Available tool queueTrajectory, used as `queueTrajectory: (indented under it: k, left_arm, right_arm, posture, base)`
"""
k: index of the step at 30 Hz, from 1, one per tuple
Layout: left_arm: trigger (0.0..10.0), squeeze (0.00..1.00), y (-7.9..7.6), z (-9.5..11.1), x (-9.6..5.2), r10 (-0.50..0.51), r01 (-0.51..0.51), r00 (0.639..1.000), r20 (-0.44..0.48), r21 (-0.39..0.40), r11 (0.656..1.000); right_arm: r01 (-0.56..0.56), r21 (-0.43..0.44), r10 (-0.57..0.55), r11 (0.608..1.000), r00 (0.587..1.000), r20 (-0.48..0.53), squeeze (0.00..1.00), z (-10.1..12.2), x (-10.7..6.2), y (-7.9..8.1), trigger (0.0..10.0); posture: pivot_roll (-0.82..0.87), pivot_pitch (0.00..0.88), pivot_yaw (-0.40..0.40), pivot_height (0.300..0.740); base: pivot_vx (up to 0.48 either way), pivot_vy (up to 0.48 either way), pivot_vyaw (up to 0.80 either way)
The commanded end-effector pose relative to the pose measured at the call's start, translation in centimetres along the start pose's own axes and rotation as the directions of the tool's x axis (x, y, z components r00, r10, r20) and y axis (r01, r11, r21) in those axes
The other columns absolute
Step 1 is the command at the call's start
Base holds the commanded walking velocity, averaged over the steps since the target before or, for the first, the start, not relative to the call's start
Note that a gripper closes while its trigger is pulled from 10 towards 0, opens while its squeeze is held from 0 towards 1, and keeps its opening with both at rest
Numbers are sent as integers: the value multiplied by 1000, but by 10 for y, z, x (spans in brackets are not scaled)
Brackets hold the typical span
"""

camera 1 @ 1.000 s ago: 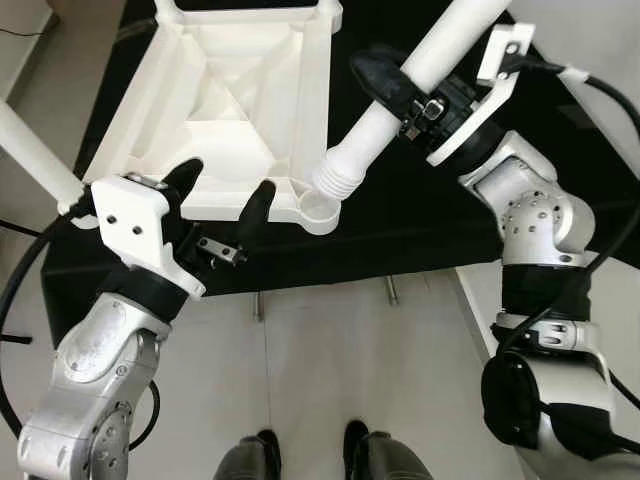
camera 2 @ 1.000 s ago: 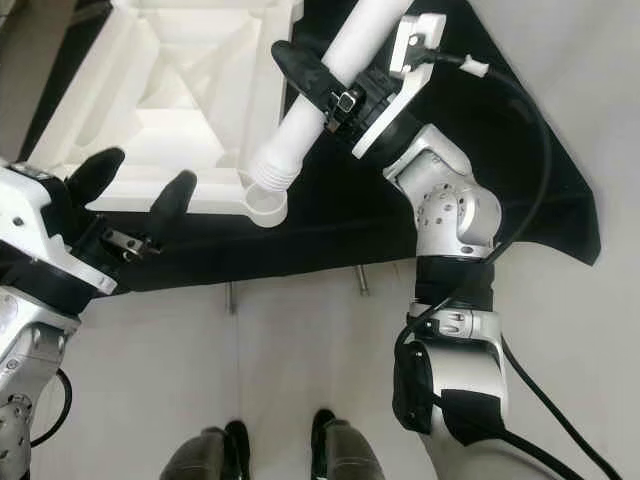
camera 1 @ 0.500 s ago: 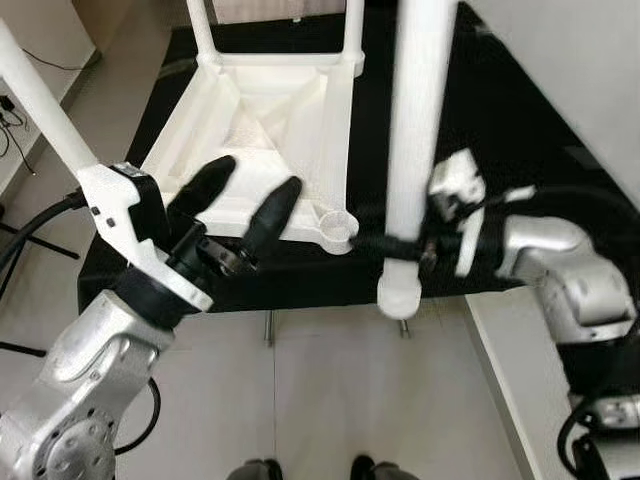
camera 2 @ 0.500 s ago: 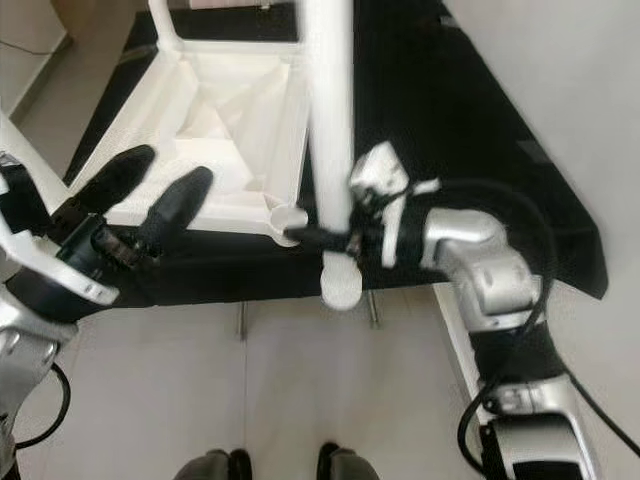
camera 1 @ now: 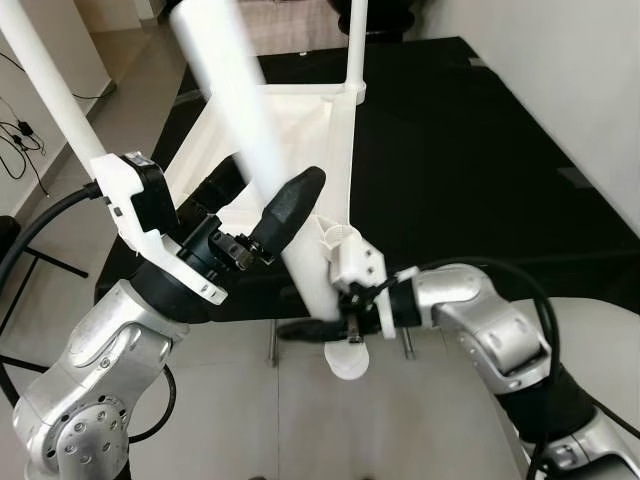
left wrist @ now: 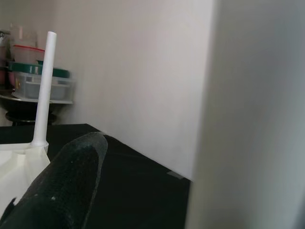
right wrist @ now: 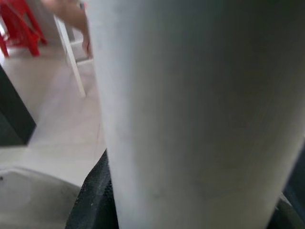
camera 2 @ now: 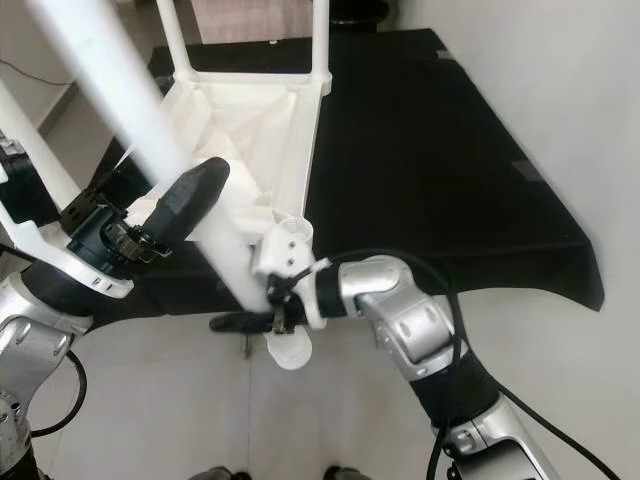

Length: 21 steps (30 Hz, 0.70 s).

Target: Building children table

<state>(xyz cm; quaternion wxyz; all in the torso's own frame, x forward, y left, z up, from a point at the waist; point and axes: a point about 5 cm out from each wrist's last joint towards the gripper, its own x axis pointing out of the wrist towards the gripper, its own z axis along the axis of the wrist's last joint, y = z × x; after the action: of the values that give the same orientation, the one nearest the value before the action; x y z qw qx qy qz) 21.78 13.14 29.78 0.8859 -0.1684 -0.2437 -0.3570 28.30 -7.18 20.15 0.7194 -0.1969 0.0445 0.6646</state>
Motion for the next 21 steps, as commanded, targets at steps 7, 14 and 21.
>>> queueTrajectory:
  k: [7, 14, 21]
  left_arm:
    - [0, 0, 11, -17, 0, 45, -48, 997, -65, -51, 998]
    - [0, 0, 7, -22, -6, -8, -1, 994, -106, -78, 997]
    - [0, 0, -3, -26, -15, -176, 158, 968, -178, -114, 981]
  right_arm:
    - [47, -85, -51, 995, 998, -48, 0, 2, 20, -8, 10000]
    - [135, -76, -141, 988, 987, -73, 0, -3, 20, -19, 10000]
    - [200, -55, -204, 978, 976, -75, 0, -6, 23, -26, 10000]
  posture:
    - [-67, 76, 33, 740]
    - [-66, 73, 30, 740]
    - [-62, 73, 31, 740]
  base:
    - [0, 0, 0]
    - [0, 0, 0]
    - [0, 0, 0]
